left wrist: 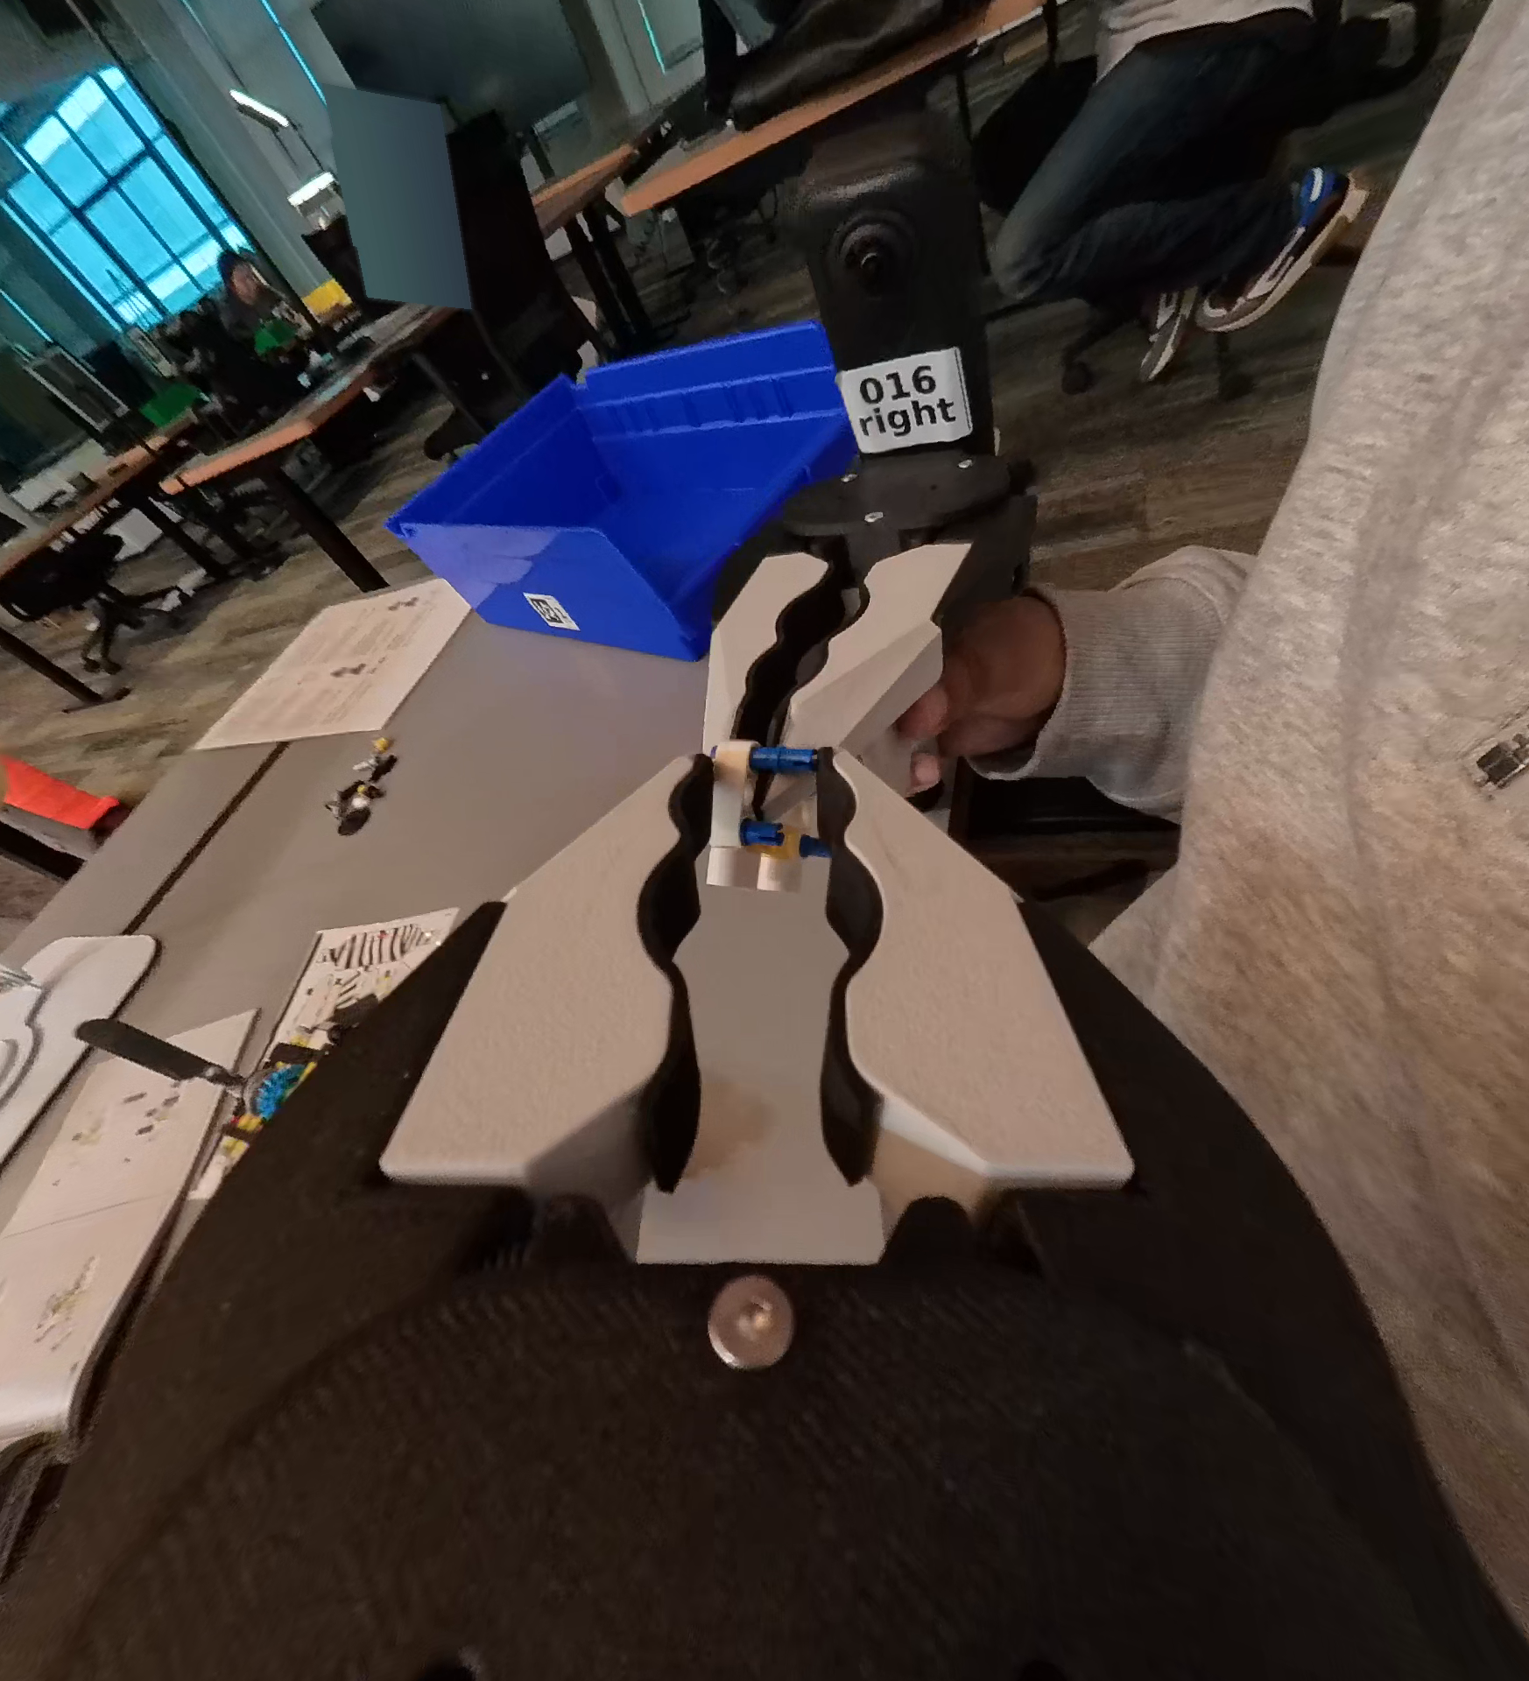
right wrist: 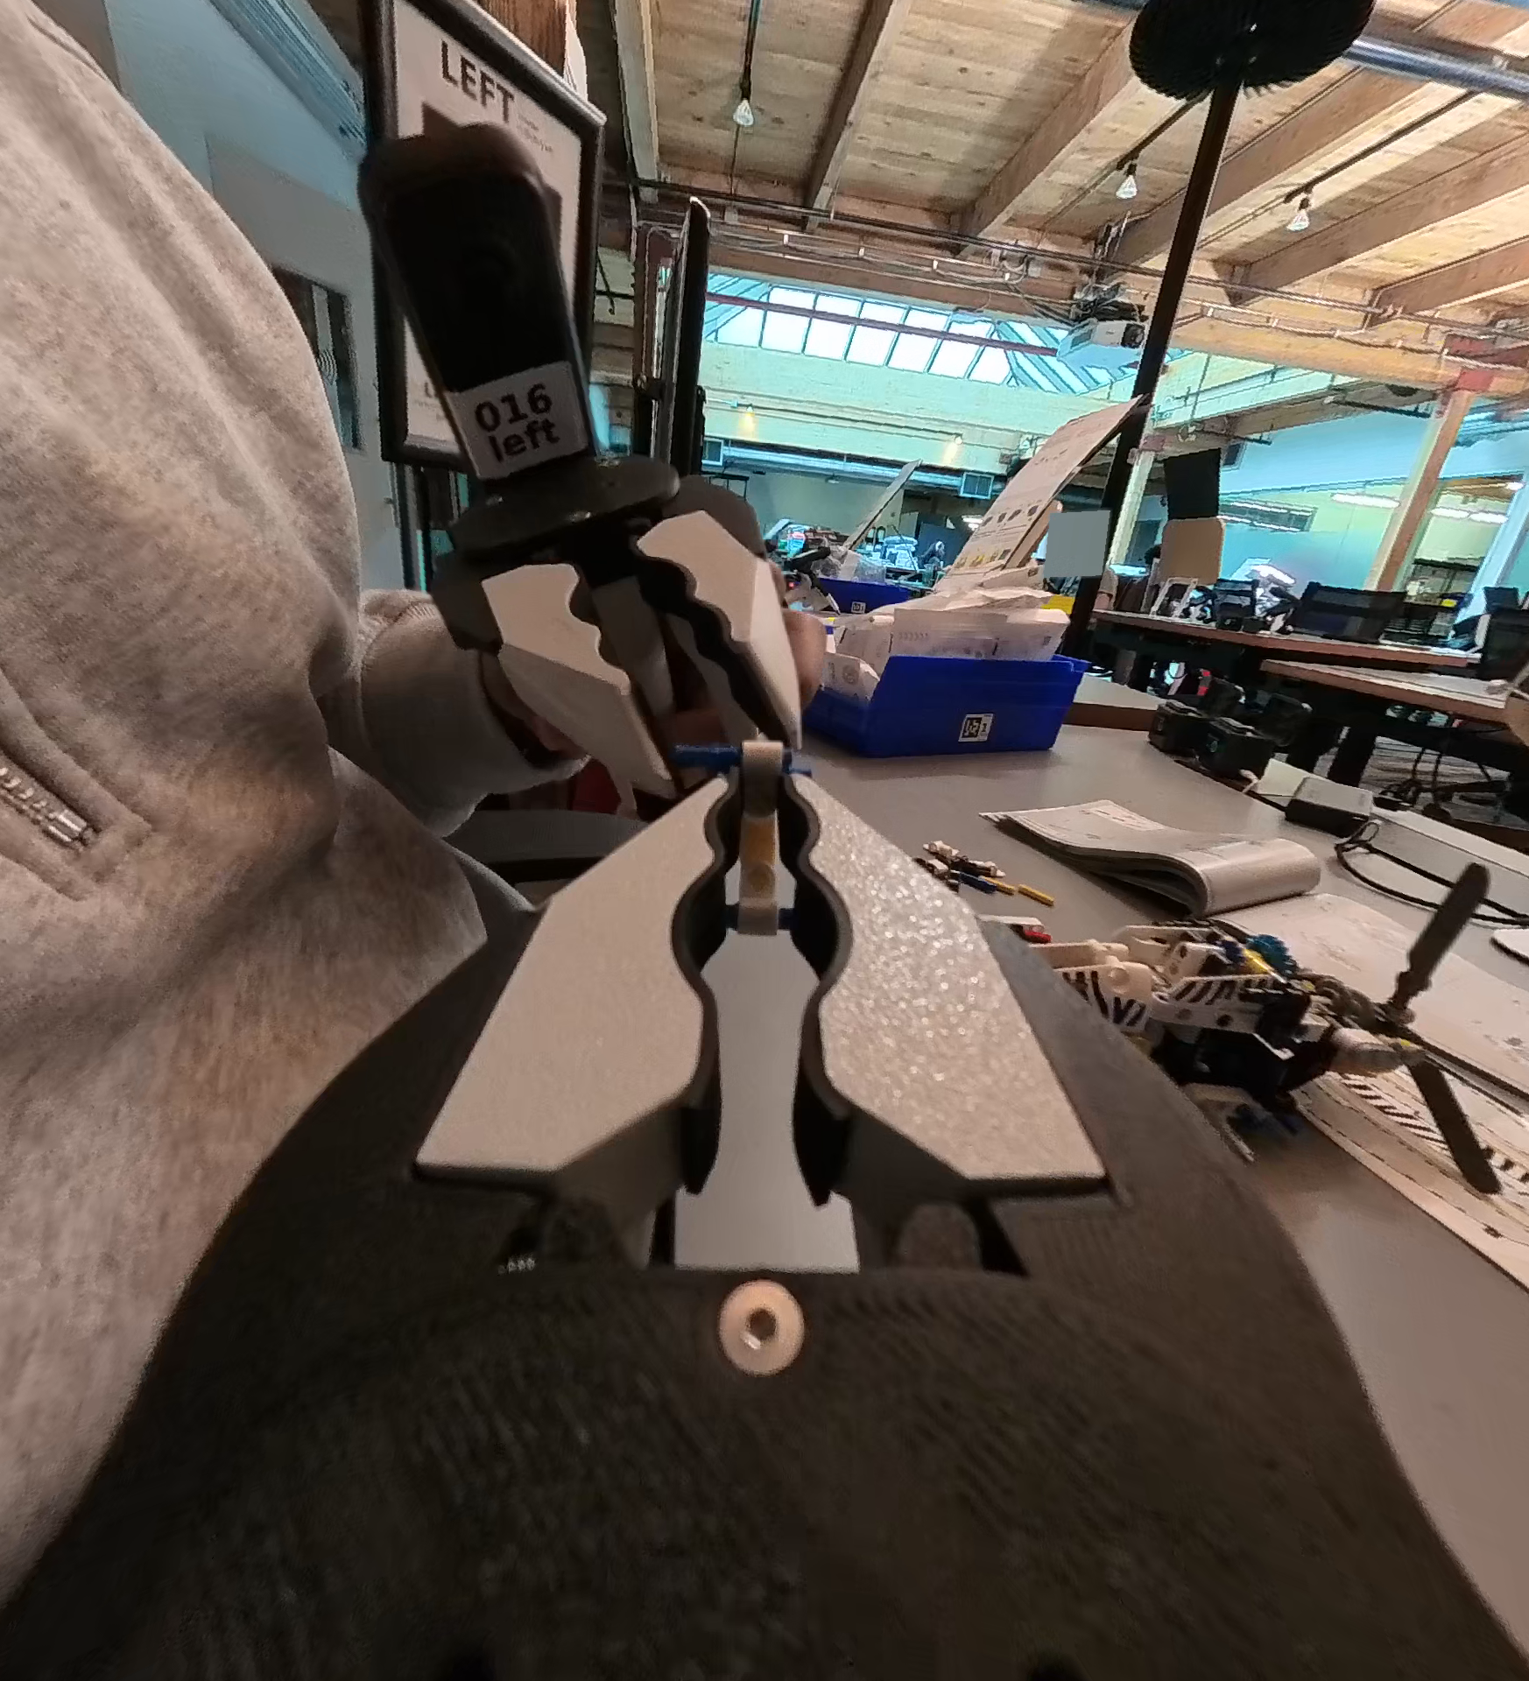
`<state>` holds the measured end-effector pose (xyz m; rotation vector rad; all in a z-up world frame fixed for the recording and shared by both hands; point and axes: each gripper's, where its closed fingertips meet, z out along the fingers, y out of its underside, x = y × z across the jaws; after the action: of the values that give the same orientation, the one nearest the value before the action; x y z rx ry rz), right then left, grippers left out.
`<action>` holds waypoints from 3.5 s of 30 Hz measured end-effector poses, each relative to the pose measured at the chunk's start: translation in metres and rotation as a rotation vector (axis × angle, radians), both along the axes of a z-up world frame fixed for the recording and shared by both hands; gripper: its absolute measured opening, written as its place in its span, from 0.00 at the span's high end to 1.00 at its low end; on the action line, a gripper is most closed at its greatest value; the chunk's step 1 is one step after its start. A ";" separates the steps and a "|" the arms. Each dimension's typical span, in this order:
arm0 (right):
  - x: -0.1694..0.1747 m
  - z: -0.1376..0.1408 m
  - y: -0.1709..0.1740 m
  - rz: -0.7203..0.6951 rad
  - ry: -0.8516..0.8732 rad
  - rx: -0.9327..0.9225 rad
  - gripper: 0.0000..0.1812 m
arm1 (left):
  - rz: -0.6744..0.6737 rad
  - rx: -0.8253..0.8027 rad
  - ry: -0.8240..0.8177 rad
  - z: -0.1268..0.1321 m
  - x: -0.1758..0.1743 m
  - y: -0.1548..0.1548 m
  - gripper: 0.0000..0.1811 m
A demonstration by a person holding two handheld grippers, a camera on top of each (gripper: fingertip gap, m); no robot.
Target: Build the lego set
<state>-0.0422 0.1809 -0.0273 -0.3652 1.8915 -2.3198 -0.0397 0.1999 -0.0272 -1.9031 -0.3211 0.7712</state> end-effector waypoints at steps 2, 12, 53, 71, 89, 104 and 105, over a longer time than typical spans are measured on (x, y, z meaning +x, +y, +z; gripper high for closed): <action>0.002 -0.002 -0.001 -0.003 0.018 0.009 0.97 | -0.008 0.002 -0.035 -0.003 0.002 0.000 0.87; 0.002 0.000 0.001 -0.014 0.036 -0.009 0.97 | -0.030 0.062 -0.040 0.000 0.002 0.002 0.88; -0.005 -0.002 0.010 -0.117 0.117 -0.035 0.97 | -0.008 0.263 -0.199 -0.003 0.000 0.012 0.91; -0.020 0.023 0.026 -0.038 -0.121 -0.212 0.97 | -0.001 0.460 -0.176 0.013 -0.007 0.007 0.88; -0.016 0.029 0.023 0.004 -0.194 -0.266 0.87 | -0.052 0.523 -0.160 0.018 -0.008 0.011 0.97; -0.011 0.031 0.023 0.097 -0.258 -0.247 0.81 | -0.227 0.802 -0.331 0.036 0.003 0.013 0.98; -0.009 0.032 0.024 0.112 -0.263 -0.252 0.80 | -0.248 0.816 -0.358 0.036 0.004 0.014 0.97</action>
<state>-0.0517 0.2049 0.0046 -0.1731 1.4294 -2.3978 -0.0354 0.2140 0.0089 -1.2487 -0.5146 0.0799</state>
